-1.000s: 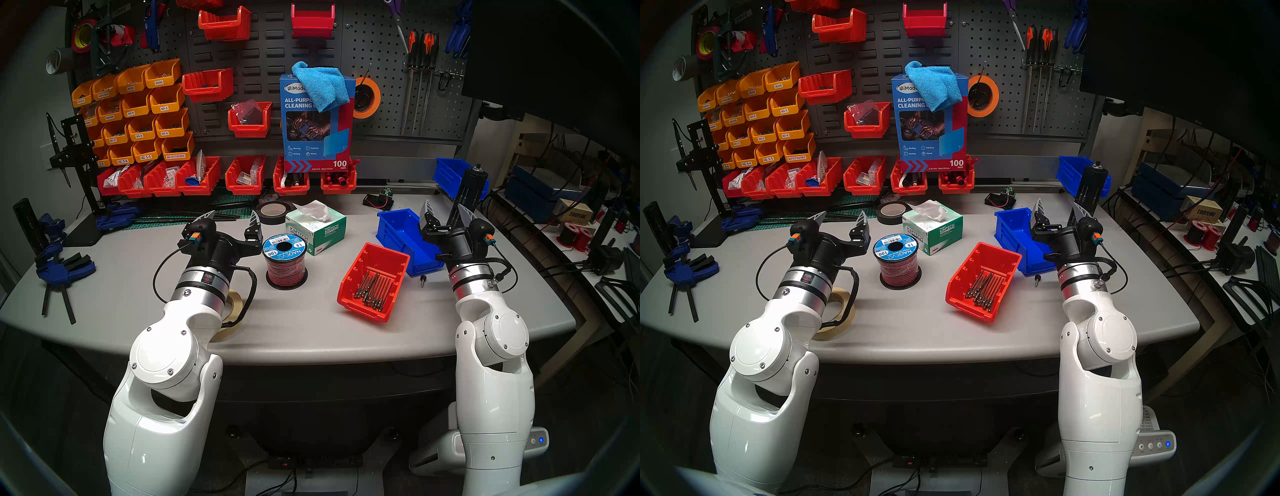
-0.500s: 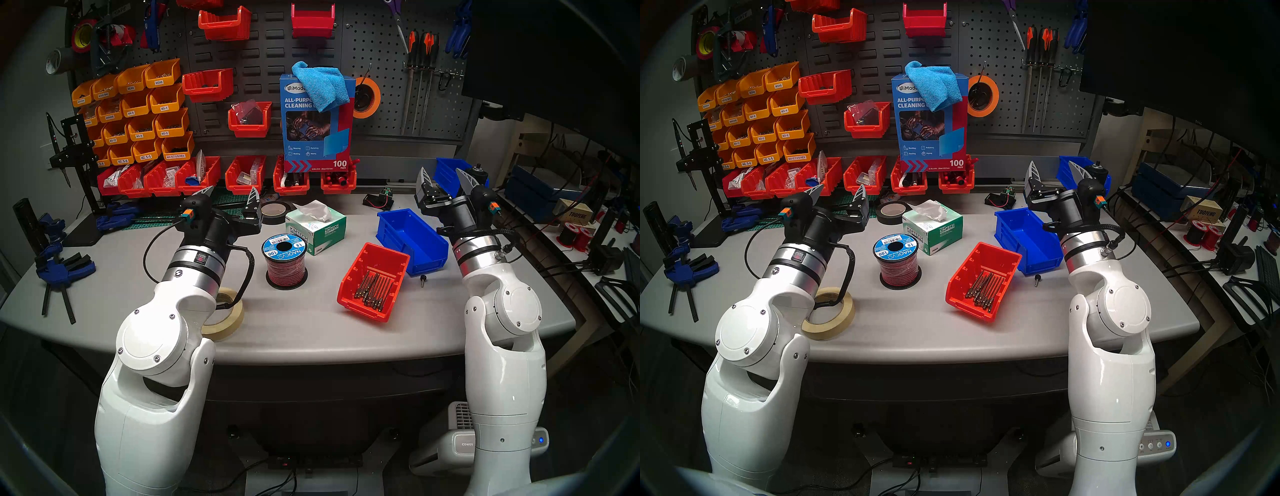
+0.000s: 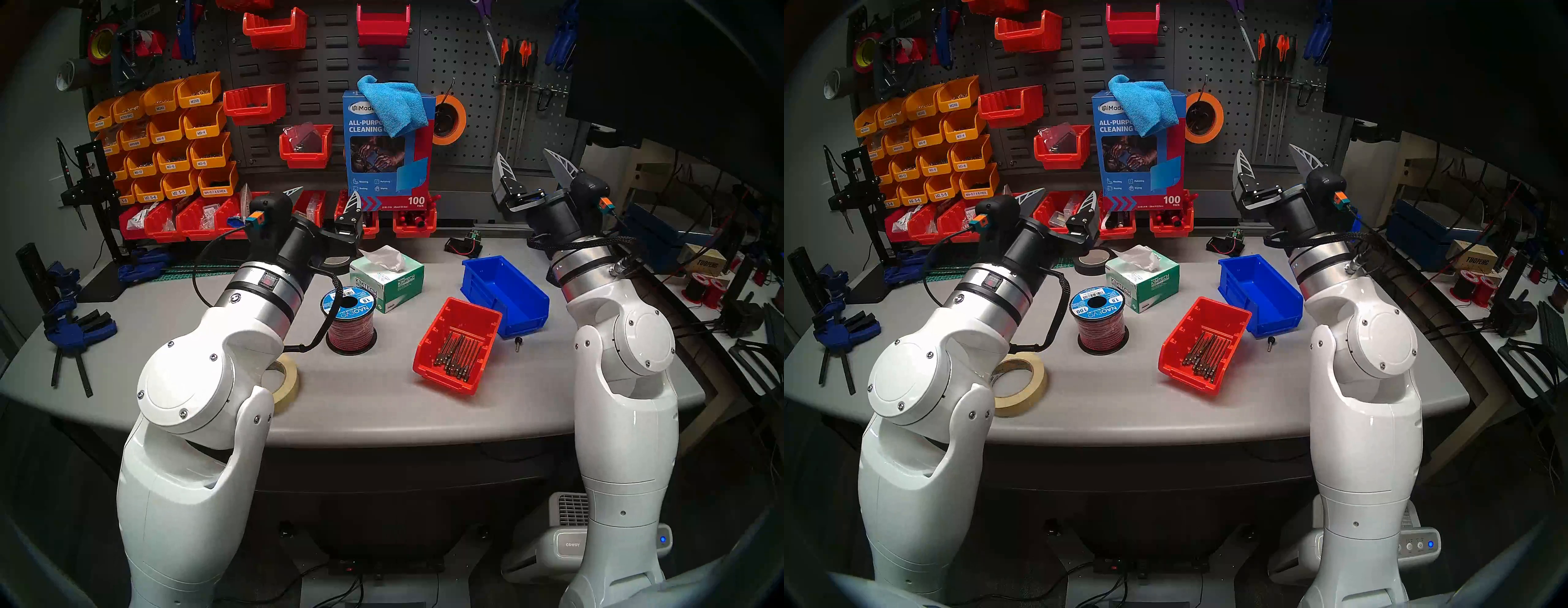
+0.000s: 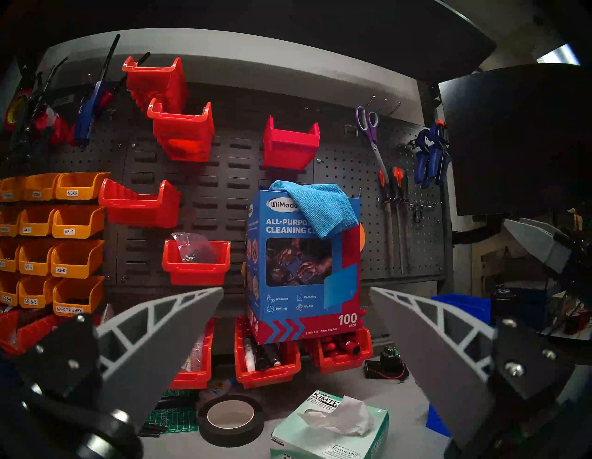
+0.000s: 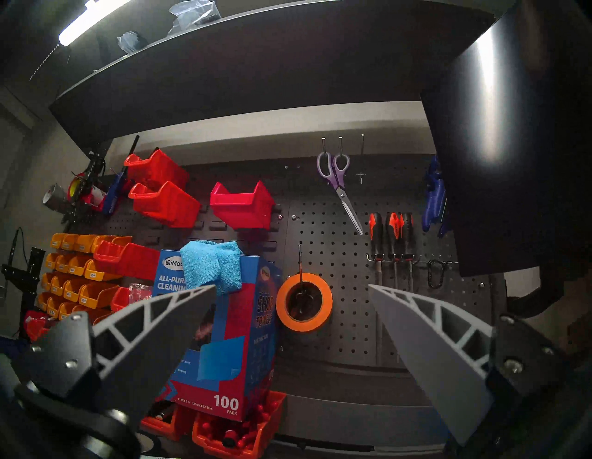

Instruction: Take out a shop towel

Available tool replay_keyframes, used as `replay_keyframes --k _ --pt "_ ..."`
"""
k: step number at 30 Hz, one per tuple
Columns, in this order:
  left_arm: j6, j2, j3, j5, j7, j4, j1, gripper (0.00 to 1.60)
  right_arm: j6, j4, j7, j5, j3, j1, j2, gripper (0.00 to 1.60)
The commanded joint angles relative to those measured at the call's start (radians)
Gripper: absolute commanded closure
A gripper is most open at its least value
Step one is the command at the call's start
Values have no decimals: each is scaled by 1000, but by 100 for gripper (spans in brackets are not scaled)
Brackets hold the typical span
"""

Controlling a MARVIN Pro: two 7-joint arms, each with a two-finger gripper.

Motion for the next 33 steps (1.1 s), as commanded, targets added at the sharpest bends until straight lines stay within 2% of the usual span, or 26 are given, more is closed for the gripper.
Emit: replay_keyframes --k 1,9,12,17,29,31,33 --pt "36 -29 -17 -23 -31 51 -117 0 39 -31 27 -11 -53 112 23 0" --pt "72 -51 -46 -34 -55 135 -185 0 79 -45 49 -24 -111 143 19 0" --pt "74 -56 -50 -38 -60 145 -194 0 85 -48 52 -27 -118 143 18 0" --pt "92 -67 -52 -49 -82 185 -252 0 103 -54 61 -36 -130 151 18 0" --pt "91 -88 -23 -47 -117 258 -327 0 137 -46 70 -39 -118 214 15 0" --pt "101 -90 -12 -46 -123 297 -381 0 145 -37 67 -39 -107 233 13 0" --pt "94 -97 -5 -42 -130 303 -367 0 155 -26 64 -40 -94 253 15 0"
